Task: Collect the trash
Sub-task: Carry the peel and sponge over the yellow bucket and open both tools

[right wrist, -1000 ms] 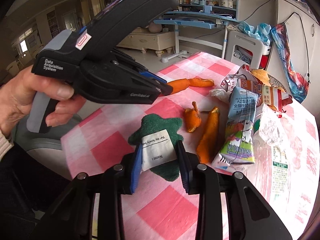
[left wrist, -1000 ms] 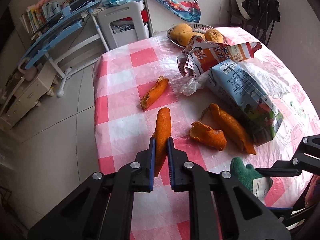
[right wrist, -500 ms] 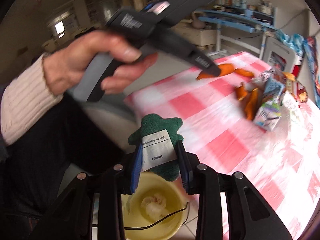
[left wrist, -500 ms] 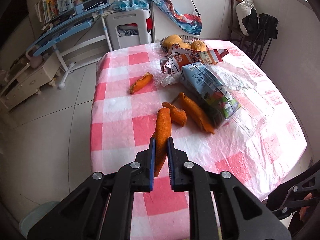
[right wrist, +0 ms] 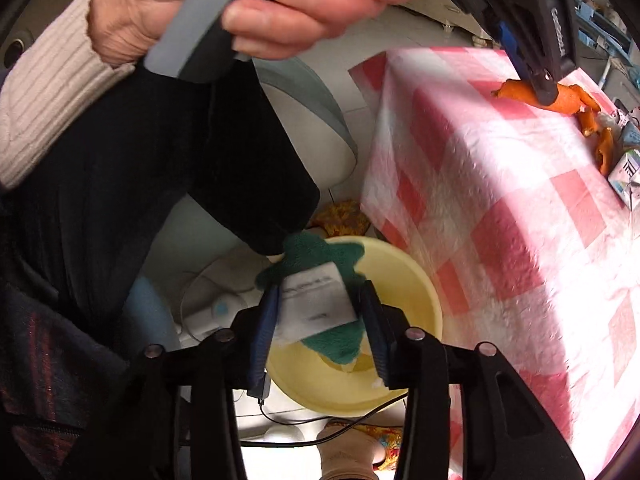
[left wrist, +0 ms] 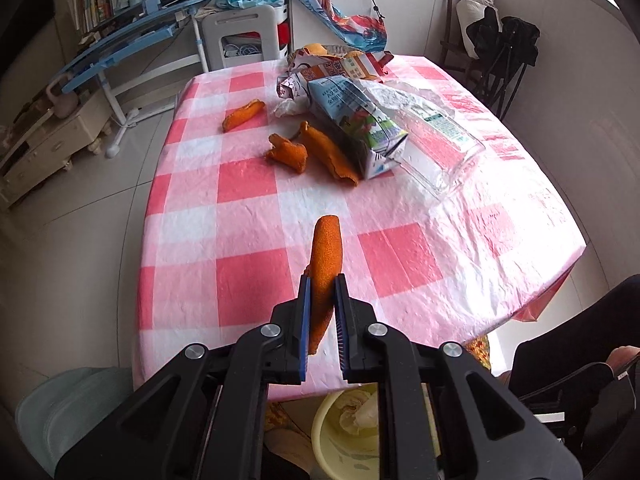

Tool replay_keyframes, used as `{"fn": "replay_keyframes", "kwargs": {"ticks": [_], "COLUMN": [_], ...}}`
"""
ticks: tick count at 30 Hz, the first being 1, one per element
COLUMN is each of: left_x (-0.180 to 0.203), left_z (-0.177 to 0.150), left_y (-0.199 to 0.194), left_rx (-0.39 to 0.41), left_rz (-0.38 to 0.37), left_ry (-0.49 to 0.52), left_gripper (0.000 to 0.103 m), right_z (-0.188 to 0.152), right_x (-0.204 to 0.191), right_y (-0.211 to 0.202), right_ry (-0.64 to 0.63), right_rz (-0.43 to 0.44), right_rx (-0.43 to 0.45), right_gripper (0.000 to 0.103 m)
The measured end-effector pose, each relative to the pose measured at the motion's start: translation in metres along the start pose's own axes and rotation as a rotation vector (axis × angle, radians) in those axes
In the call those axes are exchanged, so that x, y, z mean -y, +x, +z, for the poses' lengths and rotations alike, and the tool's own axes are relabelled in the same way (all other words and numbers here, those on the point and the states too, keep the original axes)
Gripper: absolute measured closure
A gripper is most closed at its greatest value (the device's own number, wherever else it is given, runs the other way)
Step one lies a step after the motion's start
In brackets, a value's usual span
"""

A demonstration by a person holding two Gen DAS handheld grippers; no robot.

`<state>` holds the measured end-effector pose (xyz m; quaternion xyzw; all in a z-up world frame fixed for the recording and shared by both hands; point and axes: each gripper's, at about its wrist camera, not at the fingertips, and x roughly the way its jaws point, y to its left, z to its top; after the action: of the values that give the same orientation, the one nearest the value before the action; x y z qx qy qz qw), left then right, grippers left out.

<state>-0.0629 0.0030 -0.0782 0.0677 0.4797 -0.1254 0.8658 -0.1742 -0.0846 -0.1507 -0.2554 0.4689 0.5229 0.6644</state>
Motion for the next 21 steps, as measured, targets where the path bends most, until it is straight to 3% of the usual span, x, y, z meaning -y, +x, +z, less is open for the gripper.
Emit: {"fn": "replay_keyframes", "kwargs": {"ticks": [2,10,21], "left_x": [0.004,0.016,0.047], "left_z": [-0.007,-0.031,-0.08], "left_y": [-0.001,-0.002,-0.006], "left_rx": [-0.01,-0.053,-0.16], "left_rz": [-0.004,-0.024,-0.054], "left_ry": [-0.005,-0.016,0.006], "left_gripper": [0.091,0.091,0.091], "right_z": [-0.002,-0.013,-0.025], "right_x": [-0.001,0.002,0.02], "right_y": [0.0,-0.016,-0.062], "right_ry": [0.01,0.051,0.095], "right_rz": [-0.028,-0.122,-0.283], "right_rx": [0.007,0.062,0.155], "right_gripper": [0.055,0.051,0.042]}}
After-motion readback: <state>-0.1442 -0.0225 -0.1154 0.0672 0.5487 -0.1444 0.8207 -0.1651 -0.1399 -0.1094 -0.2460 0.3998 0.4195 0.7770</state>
